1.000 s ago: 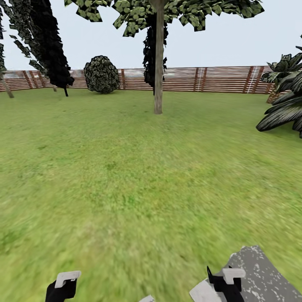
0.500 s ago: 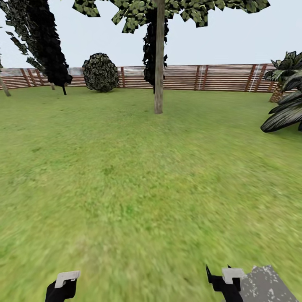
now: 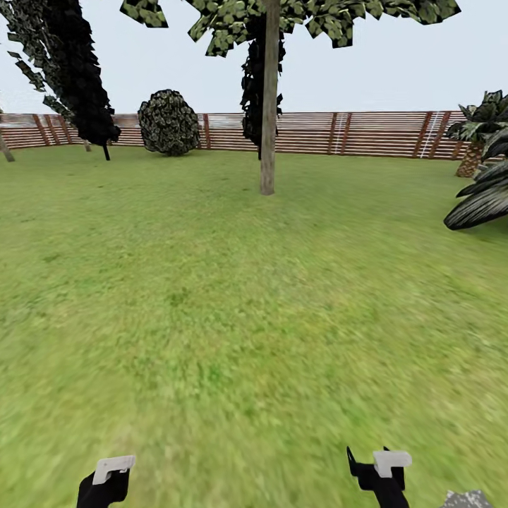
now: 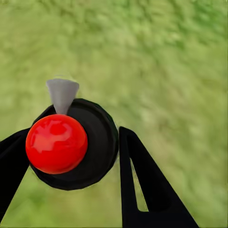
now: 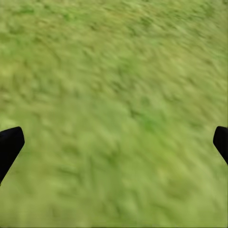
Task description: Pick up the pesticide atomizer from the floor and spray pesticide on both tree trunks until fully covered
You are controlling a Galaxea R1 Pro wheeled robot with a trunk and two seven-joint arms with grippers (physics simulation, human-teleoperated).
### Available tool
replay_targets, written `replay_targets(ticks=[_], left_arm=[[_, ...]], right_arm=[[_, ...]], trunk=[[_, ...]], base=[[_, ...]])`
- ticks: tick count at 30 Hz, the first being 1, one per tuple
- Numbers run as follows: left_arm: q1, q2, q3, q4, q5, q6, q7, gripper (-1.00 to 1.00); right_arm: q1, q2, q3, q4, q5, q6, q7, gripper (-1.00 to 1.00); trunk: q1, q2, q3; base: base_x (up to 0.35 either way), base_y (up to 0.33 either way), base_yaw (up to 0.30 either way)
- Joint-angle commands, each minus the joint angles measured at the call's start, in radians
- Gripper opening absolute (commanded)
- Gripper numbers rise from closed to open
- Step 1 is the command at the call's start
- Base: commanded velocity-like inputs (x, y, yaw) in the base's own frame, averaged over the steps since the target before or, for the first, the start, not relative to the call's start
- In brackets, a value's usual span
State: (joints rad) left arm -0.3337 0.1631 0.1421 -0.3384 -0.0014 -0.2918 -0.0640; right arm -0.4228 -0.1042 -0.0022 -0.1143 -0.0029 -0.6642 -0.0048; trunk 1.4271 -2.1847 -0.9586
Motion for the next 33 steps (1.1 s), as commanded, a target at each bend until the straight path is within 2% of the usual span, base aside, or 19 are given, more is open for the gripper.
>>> replay_targets(ticks=[1,33], left_arm=[[-0.001,-0.001,0.007,0.001,0.0,-0.003,-0.007,-1.0],[-0.001,-0.001,0.007,0.001,0.0,-0.003,-0.007,-1.0]], right_arm=[[-0.001,0.0,0.0,0.001,0.0,-0.003,-0.001,1.0],[-0.001,-0.002,0.002,0.001,0.003,-0.003,0.0,1.0]], trunk=[[0.0,0.0,-0.001],[0.0,0.0,-0.001]], base=[[0.339,0.0,0.0],[0.339,0.0,0.0]])
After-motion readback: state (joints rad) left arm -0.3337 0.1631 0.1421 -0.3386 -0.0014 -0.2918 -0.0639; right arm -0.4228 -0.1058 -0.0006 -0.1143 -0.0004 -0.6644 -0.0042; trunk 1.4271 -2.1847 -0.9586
